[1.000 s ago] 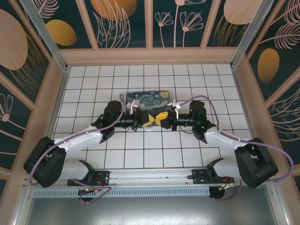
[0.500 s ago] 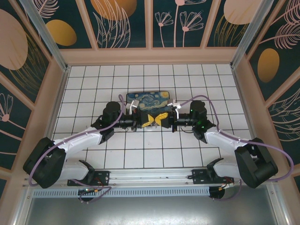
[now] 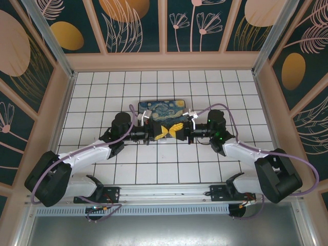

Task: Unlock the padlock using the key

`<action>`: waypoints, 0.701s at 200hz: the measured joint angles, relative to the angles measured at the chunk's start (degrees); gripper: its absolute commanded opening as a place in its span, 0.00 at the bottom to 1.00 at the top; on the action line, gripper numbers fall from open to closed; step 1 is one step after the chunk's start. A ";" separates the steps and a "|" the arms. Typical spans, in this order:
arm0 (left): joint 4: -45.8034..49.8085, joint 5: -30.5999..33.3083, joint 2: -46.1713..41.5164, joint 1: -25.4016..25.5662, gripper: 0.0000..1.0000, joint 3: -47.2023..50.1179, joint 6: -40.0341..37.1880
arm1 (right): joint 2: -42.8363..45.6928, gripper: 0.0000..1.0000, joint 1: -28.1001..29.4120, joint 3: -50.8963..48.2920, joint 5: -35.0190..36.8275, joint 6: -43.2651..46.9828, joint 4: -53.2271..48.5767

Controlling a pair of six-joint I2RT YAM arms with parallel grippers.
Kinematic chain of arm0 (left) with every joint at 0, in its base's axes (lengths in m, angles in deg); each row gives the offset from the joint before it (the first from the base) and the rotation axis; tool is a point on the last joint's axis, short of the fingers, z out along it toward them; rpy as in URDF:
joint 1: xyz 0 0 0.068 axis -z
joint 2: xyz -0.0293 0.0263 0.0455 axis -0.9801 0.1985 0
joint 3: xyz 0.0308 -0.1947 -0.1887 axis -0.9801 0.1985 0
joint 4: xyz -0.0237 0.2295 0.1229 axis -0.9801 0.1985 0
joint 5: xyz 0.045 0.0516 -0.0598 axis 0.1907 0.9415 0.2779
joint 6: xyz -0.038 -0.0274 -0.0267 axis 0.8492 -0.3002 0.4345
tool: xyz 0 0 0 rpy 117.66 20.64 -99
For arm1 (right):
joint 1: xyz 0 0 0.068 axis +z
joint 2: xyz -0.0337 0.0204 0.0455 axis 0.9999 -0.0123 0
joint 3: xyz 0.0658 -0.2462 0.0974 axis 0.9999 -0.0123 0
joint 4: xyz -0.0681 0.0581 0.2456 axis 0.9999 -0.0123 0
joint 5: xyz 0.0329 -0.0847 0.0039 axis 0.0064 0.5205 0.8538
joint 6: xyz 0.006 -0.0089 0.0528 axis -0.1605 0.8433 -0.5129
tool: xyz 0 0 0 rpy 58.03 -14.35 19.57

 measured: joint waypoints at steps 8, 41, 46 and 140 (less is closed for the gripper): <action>-0.15 -0.02 -0.02 -0.04 0.00 0.04 0.13 | 0.00 0.13 0.00 0.00 -0.15 -0.07 0.07; -1.05 -0.02 -0.02 -0.35 0.00 0.13 0.48 | 0.00 0.15 -0.33 -0.11 -0.31 -0.11 0.74; -1.18 -0.02 -0.02 -0.35 0.00 0.13 0.55 | 0.00 0.15 -0.39 -0.17 -0.39 -0.13 0.90; -2.25 0.00 -0.24 -0.35 0.00 0.90 1.60 | -1.11 0.14 -0.44 -0.39 -1.38 -1.46 2.62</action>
